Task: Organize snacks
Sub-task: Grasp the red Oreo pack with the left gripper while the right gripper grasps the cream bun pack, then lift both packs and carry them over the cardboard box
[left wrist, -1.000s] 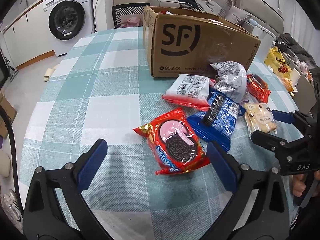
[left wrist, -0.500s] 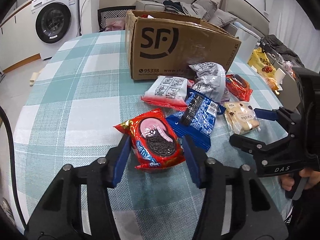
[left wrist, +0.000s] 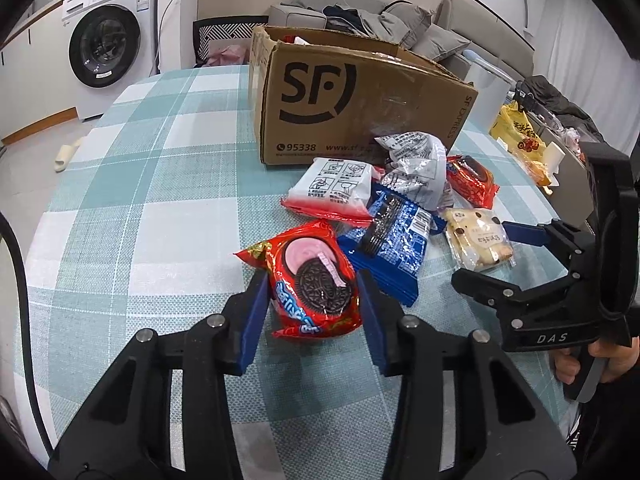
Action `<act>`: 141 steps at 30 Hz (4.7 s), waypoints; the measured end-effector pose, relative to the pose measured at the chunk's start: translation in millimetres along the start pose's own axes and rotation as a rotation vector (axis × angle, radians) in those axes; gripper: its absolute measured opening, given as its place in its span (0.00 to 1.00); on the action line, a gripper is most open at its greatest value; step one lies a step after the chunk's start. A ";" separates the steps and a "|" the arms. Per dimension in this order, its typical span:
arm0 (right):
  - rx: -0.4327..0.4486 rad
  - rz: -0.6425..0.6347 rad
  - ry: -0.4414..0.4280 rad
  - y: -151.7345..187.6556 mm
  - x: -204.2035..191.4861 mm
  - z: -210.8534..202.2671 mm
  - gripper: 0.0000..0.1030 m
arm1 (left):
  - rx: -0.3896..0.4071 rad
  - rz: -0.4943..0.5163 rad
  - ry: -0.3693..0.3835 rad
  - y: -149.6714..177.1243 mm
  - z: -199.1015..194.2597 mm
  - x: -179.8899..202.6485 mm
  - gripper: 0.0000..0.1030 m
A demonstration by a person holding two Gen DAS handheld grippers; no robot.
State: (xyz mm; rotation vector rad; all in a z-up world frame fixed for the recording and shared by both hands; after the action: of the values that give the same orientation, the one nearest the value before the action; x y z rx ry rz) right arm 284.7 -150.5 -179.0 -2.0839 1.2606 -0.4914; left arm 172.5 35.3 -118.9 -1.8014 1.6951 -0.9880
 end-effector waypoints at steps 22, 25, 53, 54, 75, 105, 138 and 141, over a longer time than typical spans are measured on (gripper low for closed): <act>0.058 -0.001 -0.072 10.4 -7.7 -27.5 0.60 | 0.036 0.002 0.013 -7.6 -16.4 6.7 0.39; 0.061 -0.007 -0.070 13.0 -9.0 -31.2 0.60 | 0.039 0.002 0.017 -8.5 -19.1 8.2 0.38; 0.099 -0.015 -0.097 11.9 -12.0 -47.6 0.60 | -0.049 0.034 0.001 13.5 0.7 11.9 0.52; 0.099 -0.016 -0.097 11.9 -12.4 -47.6 0.60 | -0.049 0.041 -0.001 14.6 2.0 12.5 0.52; 0.203 -0.004 -0.109 -9.6 -11.6 -72.9 0.60 | 0.094 0.052 0.057 -17.2 -44.8 29.0 0.40; 0.339 -0.021 -0.161 -100.1 -16.9 -105.4 0.60 | 0.225 0.071 0.055 -109.7 -62.5 50.8 0.40; 0.336 0.056 -0.178 -156.0 6.2 -70.8 0.60 | 0.218 0.109 0.016 -172.4 4.4 56.0 0.40; 0.334 0.049 -0.179 -159.5 6.0 -66.6 0.60 | 0.214 0.108 0.014 -175.8 11.2 53.4 0.40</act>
State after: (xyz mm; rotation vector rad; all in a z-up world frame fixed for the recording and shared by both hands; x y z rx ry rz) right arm 349.4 -125.2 -20.7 -1.7707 1.0450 -0.4483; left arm 292.6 2.9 16.7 -1.5538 1.6094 -1.0918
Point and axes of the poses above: each gripper's, at about its wrist camera, not at the fingertips, and z roughly the way its jaws point, x to its right, y to its underside, the point moved 9 cm from there along z, roughly the way its jaws point, and after that the axes turned 9 degrees about x, right-handed, at the moved point
